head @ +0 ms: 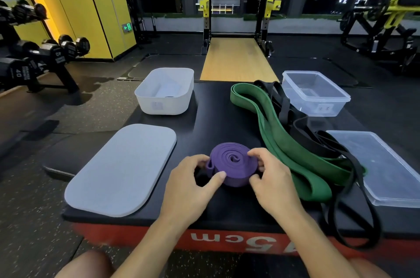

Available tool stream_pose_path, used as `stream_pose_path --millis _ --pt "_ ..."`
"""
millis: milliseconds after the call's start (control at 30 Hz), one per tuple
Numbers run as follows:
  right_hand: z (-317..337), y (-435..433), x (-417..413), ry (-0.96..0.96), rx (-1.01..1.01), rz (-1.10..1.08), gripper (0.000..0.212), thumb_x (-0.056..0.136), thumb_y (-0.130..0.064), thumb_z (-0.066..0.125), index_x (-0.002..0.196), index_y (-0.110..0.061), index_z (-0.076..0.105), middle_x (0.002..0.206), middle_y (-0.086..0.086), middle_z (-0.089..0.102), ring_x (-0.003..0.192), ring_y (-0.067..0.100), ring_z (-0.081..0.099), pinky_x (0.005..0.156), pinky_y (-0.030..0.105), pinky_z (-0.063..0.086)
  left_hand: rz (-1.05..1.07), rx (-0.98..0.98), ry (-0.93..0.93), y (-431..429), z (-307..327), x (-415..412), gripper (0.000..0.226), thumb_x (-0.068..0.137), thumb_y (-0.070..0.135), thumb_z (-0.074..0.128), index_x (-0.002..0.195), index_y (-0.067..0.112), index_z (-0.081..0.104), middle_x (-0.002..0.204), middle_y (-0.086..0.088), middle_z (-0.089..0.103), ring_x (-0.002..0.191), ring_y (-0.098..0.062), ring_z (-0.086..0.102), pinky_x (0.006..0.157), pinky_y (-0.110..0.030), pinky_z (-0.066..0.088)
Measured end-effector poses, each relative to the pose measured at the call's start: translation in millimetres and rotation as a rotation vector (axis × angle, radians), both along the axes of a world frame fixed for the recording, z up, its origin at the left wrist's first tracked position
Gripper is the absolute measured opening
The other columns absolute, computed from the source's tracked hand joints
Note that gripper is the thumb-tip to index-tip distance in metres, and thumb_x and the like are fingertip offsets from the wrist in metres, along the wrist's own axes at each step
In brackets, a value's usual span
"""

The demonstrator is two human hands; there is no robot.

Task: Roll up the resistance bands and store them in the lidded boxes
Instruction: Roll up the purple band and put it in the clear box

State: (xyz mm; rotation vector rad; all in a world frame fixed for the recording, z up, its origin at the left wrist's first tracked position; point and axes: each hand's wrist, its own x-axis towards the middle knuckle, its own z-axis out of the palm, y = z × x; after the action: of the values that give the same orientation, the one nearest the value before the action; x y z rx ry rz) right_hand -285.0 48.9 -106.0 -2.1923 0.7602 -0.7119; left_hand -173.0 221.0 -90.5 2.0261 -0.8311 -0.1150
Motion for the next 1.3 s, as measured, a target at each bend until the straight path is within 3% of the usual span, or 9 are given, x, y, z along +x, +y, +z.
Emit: stream_pose_path --millis 67,133,267,367,533,667,867,1167,1300 --pt "-1 -11 4 0.027 -0.007 -0.008 0.067 0.073 0.015 0.052 0.115 -0.037 0.060 0.112 -0.007 0.066 0.108 0.016 0.061 0.101 0.041 0.050 0.010 -0.002 0.001 1 0 1 0.020 0.094 0.034 0.073 0.113 0.037 0.072 0.103 0.027 0.070 0.105 0.011 0.061 0.089 -0.012 0.046" --pt "-1 -18 7 0.059 -0.012 0.008 0.072 0.071 0.015 0.047 0.114 -0.042 0.057 0.112 -0.005 0.066 0.110 0.017 0.062 0.101 0.044 0.051 0.005 0.006 0.037 3 -1 6 0.026 0.096 0.016 0.068 0.112 0.035 0.077 0.102 0.026 0.073 0.102 0.008 0.065 0.093 -0.015 0.050" --pt "-4 -29 7 0.076 0.018 0.068 0.078 0.071 0.012 0.045 0.121 -0.047 0.054 0.118 -0.006 0.064 0.114 0.015 0.061 0.103 0.043 0.051 -0.026 -0.018 0.110 1 0 13 0.019 0.093 0.018 0.077 0.104 0.033 0.081 0.091 0.029 0.075 0.096 0.011 0.067 0.087 -0.007 0.048" --pt "6 -31 3 0.152 0.039 0.174 0.079 0.072 0.003 0.050 0.132 -0.048 0.050 0.128 -0.008 0.059 0.122 0.013 0.056 0.110 0.038 0.045 -0.057 -0.057 0.177 0 1 13 0.016 0.087 0.018 0.084 0.094 0.030 0.078 0.080 0.022 0.077 0.100 0.011 0.068 0.099 -0.022 0.050" --pt "25 -18 -4 0.272 -0.039 0.398 0.101 0.058 -0.051 0.074 0.151 -0.034 0.038 0.144 -0.030 0.032 0.140 -0.003 0.027 0.117 0.021 0.028 -0.141 -0.015 0.204 -5 4 14 0.029 0.082 0.028 0.089 0.097 0.035 0.066 0.076 0.012 0.077 0.108 0.013 0.062 0.090 -0.016 0.040" --pt "25 -16 -1 0.289 -0.154 0.356 0.118 0.047 -0.080 0.079 0.148 -0.037 0.038 0.141 -0.029 0.036 0.132 -0.001 0.031 0.110 0.023 0.031 -0.214 -0.006 0.210 -7 5 24 0.039 0.080 0.026 0.091 0.106 0.035 0.064 0.077 0.005 0.077 0.111 0.011 0.063 0.095 -0.018 0.040" --pt "13 -5 5 0.190 -0.265 0.233 0.094 0.060 -0.074 0.075 0.140 -0.035 0.046 0.134 -0.024 0.042 0.122 0.006 0.039 0.105 0.027 0.040 -0.222 -0.030 0.149 -7 0 29 0.038 0.079 0.032 0.091 0.108 0.036 0.067 0.079 0.008 0.074 0.094 -0.003 0.069 0.100 -0.035 0.049" --pt "10 0 9 0.175 -0.309 0.165 0.084 0.060 -0.072 0.067 0.135 -0.040 0.046 0.132 -0.020 0.044 0.123 0.008 0.039 0.103 0.030 0.043 -0.237 -0.087 0.129 -8 1 27 0.033 0.080 0.021 0.090 0.104 0.038 0.074 0.082 0.011 0.073 0.094 -0.010 0.071 0.099 -0.040 0.054" --pt "19 -4 11 0.130 -0.308 0.132 0.082 0.058 -0.072 0.067 0.132 -0.043 0.046 0.134 -0.018 0.044 0.126 0.009 0.039 0.103 0.032 0.043 -0.254 -0.177 0.125 -16 6 30 0.033 0.079 0.018 0.090 0.103 0.036 0.076 0.085 0.008 0.072 0.096 -0.015 0.072 0.099 -0.033 0.054"
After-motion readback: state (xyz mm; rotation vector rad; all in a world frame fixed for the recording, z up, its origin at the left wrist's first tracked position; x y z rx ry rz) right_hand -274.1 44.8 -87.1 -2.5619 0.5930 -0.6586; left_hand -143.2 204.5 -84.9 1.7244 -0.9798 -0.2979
